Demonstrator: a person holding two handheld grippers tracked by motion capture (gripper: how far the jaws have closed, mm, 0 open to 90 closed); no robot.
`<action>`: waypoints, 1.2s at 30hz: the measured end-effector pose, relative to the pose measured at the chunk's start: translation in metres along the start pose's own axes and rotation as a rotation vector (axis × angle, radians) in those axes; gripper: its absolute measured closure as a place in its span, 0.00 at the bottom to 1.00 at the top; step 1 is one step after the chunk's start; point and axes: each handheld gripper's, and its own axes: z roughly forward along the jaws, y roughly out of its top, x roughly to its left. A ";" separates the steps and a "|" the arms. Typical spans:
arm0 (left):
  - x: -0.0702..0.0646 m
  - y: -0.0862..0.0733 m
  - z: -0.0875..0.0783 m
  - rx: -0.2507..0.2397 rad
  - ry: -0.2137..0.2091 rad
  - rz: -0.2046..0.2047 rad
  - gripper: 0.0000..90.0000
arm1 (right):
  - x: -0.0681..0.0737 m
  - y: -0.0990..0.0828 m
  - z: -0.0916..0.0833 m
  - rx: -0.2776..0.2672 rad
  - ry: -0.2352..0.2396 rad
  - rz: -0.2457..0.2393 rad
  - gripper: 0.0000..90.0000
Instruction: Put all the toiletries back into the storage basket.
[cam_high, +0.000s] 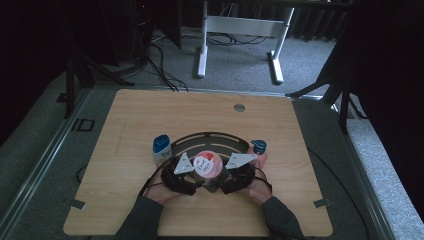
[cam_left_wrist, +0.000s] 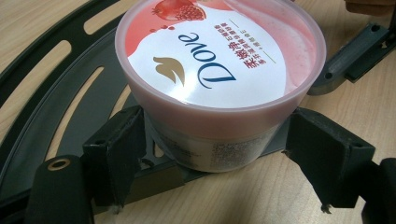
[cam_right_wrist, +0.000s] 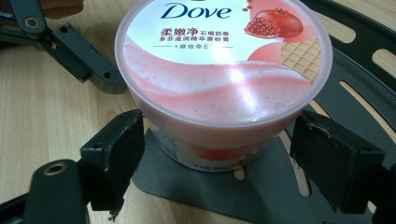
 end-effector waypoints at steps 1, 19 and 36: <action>0.000 0.000 0.000 0.004 0.004 0.001 0.23 | 0.000 0.000 0.001 0.000 -0.002 0.003 0.20; 0.004 -0.002 0.000 0.002 0.048 -0.027 0.23 | -0.003 0.007 0.009 0.010 -0.017 0.005 0.21; 0.007 -0.003 0.000 0.002 0.078 -0.045 0.23 | -0.007 0.013 0.015 0.014 -0.015 -0.005 0.21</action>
